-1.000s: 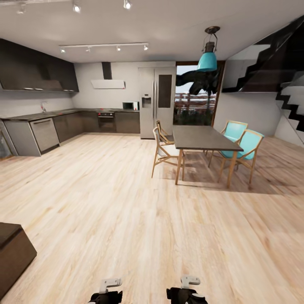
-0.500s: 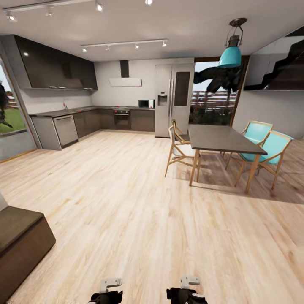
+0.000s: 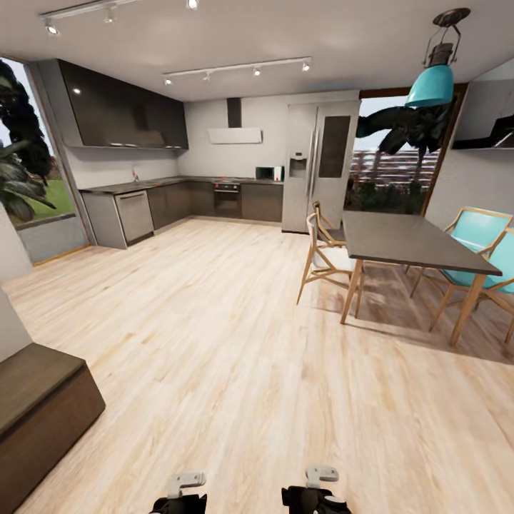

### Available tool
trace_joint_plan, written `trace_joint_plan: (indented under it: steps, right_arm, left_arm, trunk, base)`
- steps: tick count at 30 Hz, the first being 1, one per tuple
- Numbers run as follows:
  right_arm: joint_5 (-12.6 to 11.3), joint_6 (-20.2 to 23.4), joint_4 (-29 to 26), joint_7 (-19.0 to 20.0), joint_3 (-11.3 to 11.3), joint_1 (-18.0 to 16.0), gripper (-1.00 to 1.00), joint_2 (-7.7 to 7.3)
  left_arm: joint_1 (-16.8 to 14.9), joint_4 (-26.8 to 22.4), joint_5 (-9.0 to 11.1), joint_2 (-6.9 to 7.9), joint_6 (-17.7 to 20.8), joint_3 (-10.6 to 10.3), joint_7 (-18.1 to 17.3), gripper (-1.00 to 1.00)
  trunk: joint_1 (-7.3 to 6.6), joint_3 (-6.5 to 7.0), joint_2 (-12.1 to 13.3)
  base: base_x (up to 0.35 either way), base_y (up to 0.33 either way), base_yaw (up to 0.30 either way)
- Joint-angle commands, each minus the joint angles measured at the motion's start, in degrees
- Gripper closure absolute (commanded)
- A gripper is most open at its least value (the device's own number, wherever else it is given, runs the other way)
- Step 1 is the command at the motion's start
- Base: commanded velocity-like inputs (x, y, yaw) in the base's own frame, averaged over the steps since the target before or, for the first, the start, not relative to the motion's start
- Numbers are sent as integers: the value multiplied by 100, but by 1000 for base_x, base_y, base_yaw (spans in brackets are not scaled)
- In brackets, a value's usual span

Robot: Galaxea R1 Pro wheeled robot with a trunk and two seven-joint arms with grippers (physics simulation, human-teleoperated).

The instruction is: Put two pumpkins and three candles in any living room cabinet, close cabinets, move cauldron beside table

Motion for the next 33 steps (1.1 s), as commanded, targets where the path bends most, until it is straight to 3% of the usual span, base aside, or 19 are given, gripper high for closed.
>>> trace_joint_plan:
  steps: [1,14,33]
  right_arm:
    - [-51,30,-13,-21,5,1,-100,1]
    - [-51,30,-13,-21,15,3,-100,1]
    - [-51,30,-9,-21,32,3,-100,1]
  left_arm:
    - [-4,7,59,2,-23,-49,13,-100]
    - [0,3,59,0,-23,-50,13,-100]
    - [0,-17,123,-7,23,-37,41,-100]
  trunk:
    - [2,-7,-3]
    - [2,-9,-3]
    - [2,-9,-3]
  base:
    - [274,-148,35]
    - [234,-162,219]
    - [15,-13,287]
